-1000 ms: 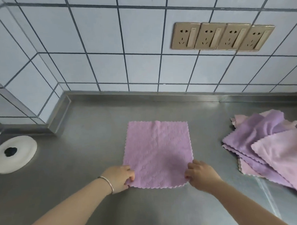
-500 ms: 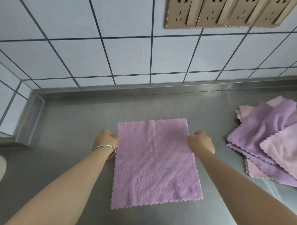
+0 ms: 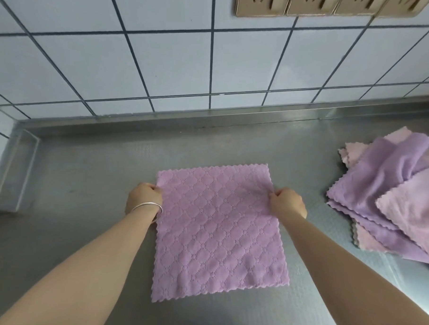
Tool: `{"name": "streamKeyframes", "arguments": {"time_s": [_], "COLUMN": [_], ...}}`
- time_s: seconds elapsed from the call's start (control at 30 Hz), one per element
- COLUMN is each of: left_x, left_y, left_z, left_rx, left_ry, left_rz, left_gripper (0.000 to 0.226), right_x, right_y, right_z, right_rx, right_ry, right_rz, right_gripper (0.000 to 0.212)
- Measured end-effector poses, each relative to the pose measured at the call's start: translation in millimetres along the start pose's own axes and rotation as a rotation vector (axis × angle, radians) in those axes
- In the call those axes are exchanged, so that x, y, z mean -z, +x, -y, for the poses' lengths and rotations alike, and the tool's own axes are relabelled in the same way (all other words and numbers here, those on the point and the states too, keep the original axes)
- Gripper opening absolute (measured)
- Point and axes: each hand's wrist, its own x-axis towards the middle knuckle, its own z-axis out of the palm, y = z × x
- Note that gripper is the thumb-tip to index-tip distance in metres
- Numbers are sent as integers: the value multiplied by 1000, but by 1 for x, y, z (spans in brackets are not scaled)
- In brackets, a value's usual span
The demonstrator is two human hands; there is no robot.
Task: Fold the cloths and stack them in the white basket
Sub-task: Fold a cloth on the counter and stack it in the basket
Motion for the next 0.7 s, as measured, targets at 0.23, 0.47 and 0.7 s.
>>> {"name": "streamKeyframes", "arguments": {"time_s": [0.23, 0.47, 0.7], "left_x": [15, -22, -21], "left_y": [-35, -119, -144], "left_z": [12, 56, 105], "left_rx": [-209, -886, -803], "left_ry": [-8, 573, 655], "left_rz": [-82, 30, 166], "left_gripper": [28, 54, 71], "right_x": [-10, -40, -52], "right_y": [-42, -99, -126], "right_z": [-16, -50, -116], "right_rx": [452, 861, 689], "right_ry": [-225, -628, -516], "right_rz": [-153, -12, 77], "right_gripper": [24, 64, 68]}}
